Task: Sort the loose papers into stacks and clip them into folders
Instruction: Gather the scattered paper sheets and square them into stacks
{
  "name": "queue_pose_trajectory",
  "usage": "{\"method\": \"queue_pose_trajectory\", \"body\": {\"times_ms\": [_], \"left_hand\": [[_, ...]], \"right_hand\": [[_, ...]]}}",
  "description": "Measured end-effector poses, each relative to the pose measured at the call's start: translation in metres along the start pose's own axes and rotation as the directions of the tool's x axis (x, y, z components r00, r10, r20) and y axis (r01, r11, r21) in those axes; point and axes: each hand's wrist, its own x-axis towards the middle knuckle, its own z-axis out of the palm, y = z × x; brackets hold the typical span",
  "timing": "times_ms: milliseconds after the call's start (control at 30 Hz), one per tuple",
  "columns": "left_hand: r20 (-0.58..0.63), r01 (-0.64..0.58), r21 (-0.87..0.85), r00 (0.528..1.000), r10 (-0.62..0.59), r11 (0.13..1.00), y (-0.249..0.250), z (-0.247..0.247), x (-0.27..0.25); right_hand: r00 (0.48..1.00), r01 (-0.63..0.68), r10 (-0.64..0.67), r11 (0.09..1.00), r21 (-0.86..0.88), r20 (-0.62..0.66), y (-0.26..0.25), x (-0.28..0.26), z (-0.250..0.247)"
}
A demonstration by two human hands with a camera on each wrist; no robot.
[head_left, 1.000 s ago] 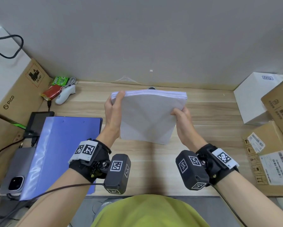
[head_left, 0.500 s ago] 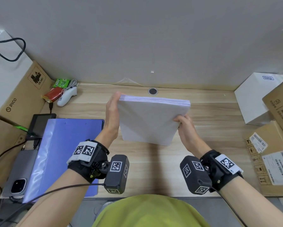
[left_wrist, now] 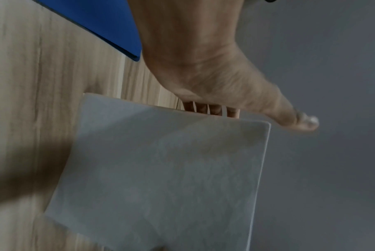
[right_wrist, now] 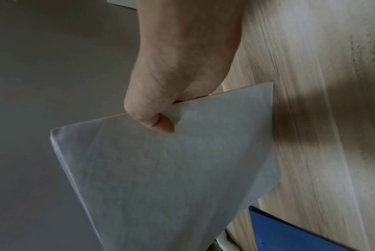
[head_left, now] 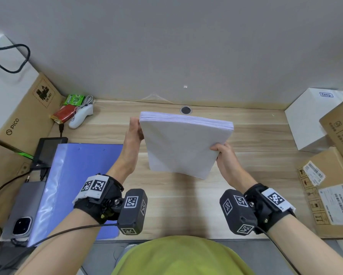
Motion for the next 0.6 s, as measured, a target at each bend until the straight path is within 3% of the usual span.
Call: {"method": "queue_pose_trajectory", "body": {"times_ms": [200,400,600], "left_hand": [[-0.110,0.106,-0.137,0.986,-0.122,0.985,-0.015,-0.002,0.003],[-0.115,0.296,0.048,0.950,-0.289,0.954,-0.034,0.003,0.008],[-0.141,0.289,-0.219,0.936,-0.324,0.932,-0.004,0.026,0.013]], "right_hand": [[1.000,0.001,-0.001,1.000,0.009,-0.028,0.006,0.002,0.000],[0.993,-0.067,0.060,0.996,-0.066,-0.099,0.014,0.003,0.007],[0.965,-0.103,0.093,0.994,-0.025,-0.245,-0.011,0.015,0.021]]}}
